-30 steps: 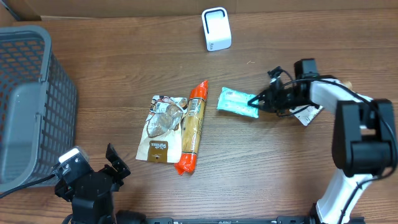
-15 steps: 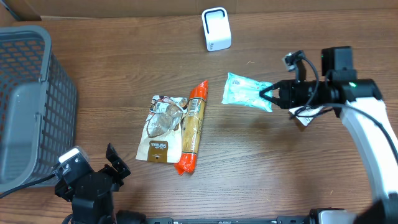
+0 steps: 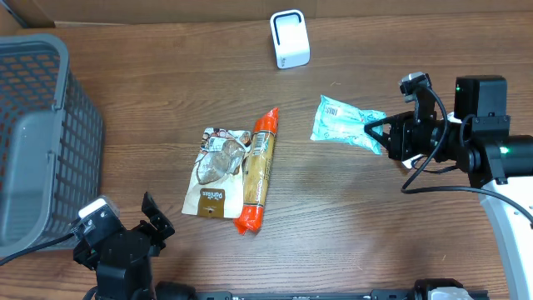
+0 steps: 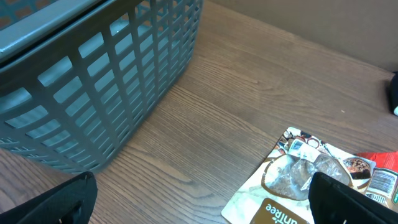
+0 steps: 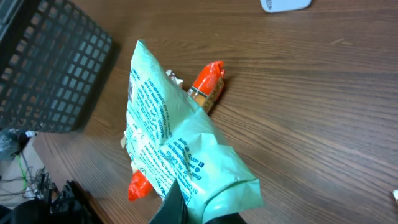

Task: Scan the item barcode
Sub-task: 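Carry the green pack up to the white scanner and hold it there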

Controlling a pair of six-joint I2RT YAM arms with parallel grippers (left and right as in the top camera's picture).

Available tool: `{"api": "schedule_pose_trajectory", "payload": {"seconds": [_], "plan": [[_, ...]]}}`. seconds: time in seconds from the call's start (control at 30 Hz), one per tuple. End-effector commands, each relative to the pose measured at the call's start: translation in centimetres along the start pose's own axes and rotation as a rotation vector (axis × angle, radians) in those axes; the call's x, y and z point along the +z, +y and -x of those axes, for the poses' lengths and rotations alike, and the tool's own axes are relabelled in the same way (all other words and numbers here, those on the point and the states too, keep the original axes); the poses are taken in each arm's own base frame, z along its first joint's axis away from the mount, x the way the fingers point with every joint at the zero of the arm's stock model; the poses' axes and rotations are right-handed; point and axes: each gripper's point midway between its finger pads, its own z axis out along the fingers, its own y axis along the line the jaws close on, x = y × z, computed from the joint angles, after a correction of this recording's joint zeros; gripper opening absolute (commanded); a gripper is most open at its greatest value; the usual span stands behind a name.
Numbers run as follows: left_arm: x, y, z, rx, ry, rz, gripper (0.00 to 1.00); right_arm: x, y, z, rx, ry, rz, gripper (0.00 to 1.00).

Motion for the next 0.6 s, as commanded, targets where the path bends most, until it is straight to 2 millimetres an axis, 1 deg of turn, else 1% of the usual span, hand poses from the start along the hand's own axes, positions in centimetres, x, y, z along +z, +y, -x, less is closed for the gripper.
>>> {"api": "schedule_pose_trajectory", "payload": {"seconds": [0.0,0.1,0.17,0.3,0.33,0.37,0.47,0.57], "plan": [[0.0,0.2,0.1,-0.012,-0.008,0.011,1.0,-0.3,0.7,0.5,-0.023,-0.016,0.016,0.04],[0.0,0.2,0.1,-0.012,-0.008,0.011,1.0,-0.1,0.1,0.6,0.015,-0.015,-0.009,0.04],[0.0,0.2,0.1,-0.012,-0.008,0.011,0.99,0.3,-1.0,0.8,0.061,-0.014,-0.052,0.03],[0.0,0.2,0.1,-0.012,-0.008,0.011,1.0,1.1,-3.5,1.9,0.132,-0.015,-0.173,0.03],[0.0,0.2,0.1,-0.012,-0.008,0.011,0.99,1.9,-4.3,3.0,0.144,-0.007,-0.234,0.03],[0.0,0.2,0.1,-0.012,-0.008,0.011,1.0,2.7,-4.6,4.2,0.126,0.004,-0.271,0.03],[0.0,0.2,0.1,-0.012,-0.008,0.011,1.0,4.3,-5.4,6.7,0.095,0.023,-0.379,0.03],[0.0,0.2,0.1,-0.012,-0.008,0.011,1.0,6.0,-6.2,9.5,0.037,-0.001,-0.513,0.03]]}}
